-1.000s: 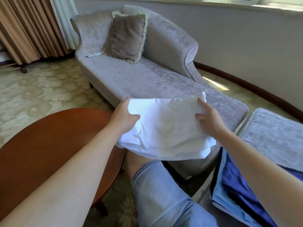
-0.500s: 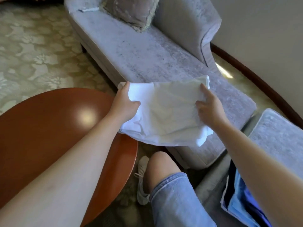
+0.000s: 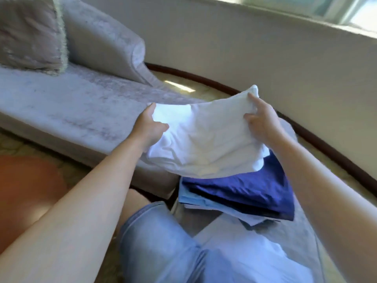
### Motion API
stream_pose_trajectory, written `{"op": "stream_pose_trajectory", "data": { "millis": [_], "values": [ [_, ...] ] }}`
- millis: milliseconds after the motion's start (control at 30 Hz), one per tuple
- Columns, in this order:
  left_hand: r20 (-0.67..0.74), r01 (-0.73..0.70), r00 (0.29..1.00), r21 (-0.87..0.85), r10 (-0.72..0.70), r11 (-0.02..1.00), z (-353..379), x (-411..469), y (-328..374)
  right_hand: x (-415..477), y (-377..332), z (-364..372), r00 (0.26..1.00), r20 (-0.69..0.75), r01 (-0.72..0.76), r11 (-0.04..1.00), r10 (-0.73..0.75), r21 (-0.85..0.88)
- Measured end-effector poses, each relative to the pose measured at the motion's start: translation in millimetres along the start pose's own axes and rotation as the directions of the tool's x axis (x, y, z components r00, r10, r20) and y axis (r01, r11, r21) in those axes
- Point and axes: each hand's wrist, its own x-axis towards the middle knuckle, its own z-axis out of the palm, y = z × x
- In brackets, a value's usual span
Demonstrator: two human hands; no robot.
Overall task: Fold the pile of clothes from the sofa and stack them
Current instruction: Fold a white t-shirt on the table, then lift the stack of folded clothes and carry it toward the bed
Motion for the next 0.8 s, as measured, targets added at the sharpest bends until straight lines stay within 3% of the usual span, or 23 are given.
{"op": "stream_pose_trajectory", "data": {
  "millis": [100,200,300,400,600,800],
  "values": [
    [0.068,-0.016,0.997,-0.078,0.021,0.997,38.5,-6.8,26.5,-10.0,35.7,-51.2,0.994,-0.087,-0.064,0.998,0.064,-0.001],
    [0.141,0.026,0.990,-0.046,-0.019,0.999,72.7,-13.8,20.9,-20.6,81.6,-70.0,0.981,-0.116,-0.159,0.987,0.156,-0.021],
    [0.266,0.077,0.956,0.169,-0.120,0.983,108.2,-27.6,-16.7,-41.7,125.7,-55.0,0.956,0.004,-0.292,0.952,0.293,-0.092],
    [0.371,0.072,0.901,0.383,-0.225,0.921,129.7,-37.1,-46.5,-55.2,161.5,-36.2,0.926,0.097,-0.317,0.892,0.364,-0.322],
    [0.244,0.075,0.944,0.501,-0.224,0.862,124.3,-16.4,-46.7,-36.3,163.8,-23.1,0.948,-0.100,-0.315,0.841,0.302,-0.440],
    [0.177,0.010,0.974,0.584,-0.139,0.812,141.0,14.0,-48.1,1.5,156.9,-0.3,0.969,-0.056,-0.223,0.747,0.242,-0.626]
  ]
}}
